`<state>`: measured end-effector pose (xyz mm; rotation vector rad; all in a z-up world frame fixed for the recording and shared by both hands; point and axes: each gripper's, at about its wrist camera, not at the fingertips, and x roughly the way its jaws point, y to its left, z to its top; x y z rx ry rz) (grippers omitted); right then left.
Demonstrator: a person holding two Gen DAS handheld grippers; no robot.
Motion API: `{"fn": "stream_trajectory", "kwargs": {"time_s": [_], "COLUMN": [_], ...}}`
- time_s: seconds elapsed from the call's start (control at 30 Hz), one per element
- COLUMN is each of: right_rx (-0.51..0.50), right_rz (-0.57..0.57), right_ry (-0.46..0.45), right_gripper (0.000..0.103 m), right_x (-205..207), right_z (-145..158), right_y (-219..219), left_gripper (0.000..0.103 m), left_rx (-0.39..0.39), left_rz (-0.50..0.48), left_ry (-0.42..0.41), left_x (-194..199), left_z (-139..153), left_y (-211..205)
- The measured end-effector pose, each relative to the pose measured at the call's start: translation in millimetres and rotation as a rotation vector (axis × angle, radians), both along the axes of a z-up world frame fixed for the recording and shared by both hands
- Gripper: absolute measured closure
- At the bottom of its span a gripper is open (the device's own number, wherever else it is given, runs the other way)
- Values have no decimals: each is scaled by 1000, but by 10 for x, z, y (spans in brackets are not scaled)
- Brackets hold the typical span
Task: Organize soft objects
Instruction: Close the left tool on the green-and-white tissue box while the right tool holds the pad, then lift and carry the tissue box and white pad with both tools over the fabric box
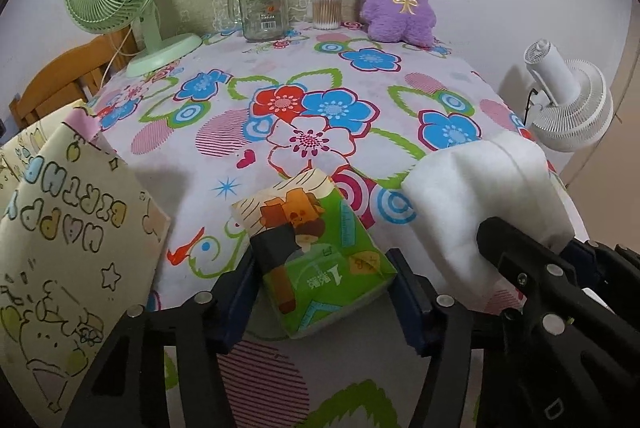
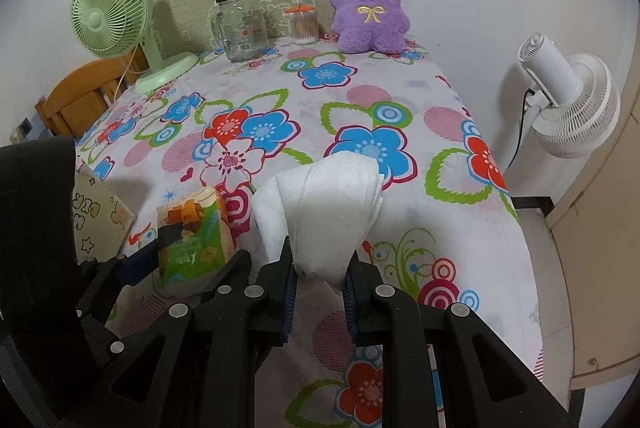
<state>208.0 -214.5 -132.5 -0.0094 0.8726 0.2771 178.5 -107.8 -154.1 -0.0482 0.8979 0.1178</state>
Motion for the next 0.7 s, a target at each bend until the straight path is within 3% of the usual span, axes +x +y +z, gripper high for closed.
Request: {"fn": "stream_trajectory", "kwargs": {"time_s": [0.7], "right_rx": [8], "right_rz": [-35], "right_ry": [-51], "right_gripper": [80], "right_x": [-490], "right_z": [229], "right_y": [-22], "left_gripper": [44], "left_rx": [38], "left_rz": [-68], "left_ry": [-69], "left_x": [-518], "left_z": [333], "left_y": [-35]}}
